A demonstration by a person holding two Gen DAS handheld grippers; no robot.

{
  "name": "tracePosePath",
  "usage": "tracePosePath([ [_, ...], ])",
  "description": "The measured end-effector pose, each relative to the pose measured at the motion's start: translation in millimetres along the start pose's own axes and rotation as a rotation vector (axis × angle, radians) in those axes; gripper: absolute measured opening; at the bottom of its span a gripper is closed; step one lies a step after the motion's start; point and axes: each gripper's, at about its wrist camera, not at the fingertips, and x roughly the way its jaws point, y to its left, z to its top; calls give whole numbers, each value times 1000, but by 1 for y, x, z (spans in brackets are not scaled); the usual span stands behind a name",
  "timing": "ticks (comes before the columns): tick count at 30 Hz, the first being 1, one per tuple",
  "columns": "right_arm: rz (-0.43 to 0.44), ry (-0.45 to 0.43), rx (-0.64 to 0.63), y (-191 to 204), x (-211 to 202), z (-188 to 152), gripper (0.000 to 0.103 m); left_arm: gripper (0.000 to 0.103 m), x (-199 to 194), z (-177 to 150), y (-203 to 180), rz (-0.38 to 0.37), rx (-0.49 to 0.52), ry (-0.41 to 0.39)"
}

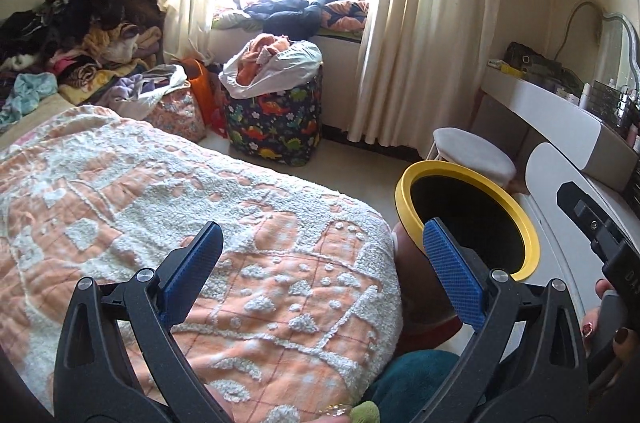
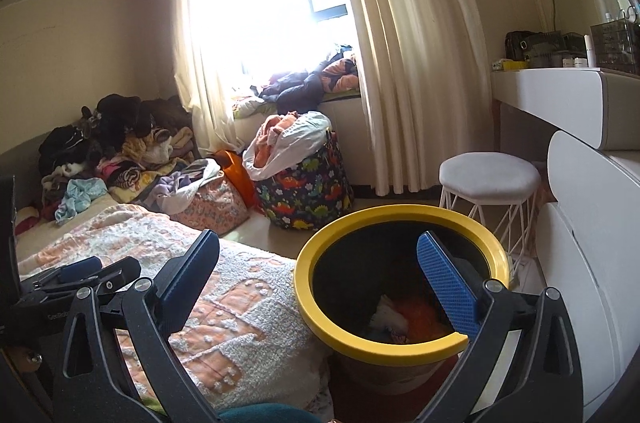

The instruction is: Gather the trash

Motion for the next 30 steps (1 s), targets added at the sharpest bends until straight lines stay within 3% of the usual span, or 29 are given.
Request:
tracePosePath([
  [30, 5, -13, -15, 5, 0, -1, 96, 92, -12, -2, 3, 21, -3, -28],
])
